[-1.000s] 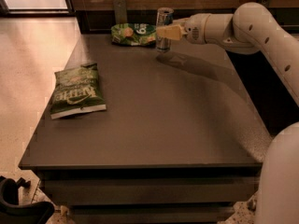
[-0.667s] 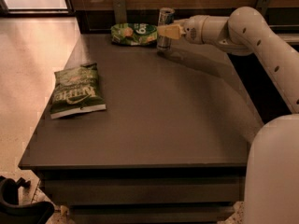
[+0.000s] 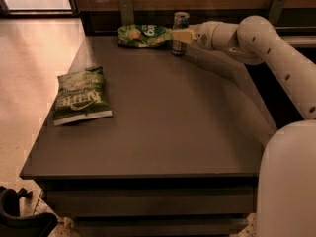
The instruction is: Move redbull can near green rice chip bag
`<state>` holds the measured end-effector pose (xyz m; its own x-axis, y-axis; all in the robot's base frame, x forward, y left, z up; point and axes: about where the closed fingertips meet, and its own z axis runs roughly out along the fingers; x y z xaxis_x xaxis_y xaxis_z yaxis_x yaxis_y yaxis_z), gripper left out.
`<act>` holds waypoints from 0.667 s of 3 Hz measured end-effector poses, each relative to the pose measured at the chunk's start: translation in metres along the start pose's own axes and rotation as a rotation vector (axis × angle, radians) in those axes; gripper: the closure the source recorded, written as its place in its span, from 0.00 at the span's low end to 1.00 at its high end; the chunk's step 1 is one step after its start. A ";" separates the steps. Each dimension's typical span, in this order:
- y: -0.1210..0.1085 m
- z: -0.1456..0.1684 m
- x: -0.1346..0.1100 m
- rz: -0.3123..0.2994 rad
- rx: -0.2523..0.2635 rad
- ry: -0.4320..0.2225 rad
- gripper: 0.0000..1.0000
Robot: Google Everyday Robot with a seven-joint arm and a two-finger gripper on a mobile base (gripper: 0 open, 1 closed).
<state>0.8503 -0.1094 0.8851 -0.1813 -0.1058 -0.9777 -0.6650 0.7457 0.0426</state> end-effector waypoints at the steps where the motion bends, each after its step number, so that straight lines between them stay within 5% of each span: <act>1: -0.010 -0.008 0.006 -0.014 0.057 0.021 1.00; 2: -0.009 -0.006 0.008 -0.013 0.056 0.022 0.84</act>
Offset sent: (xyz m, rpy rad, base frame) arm -0.0001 -0.0131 -0.0046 -0.0325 0.0005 -0.0499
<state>0.8506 -0.1207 0.8785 -0.1895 -0.1300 -0.9732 -0.6258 0.7798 0.0177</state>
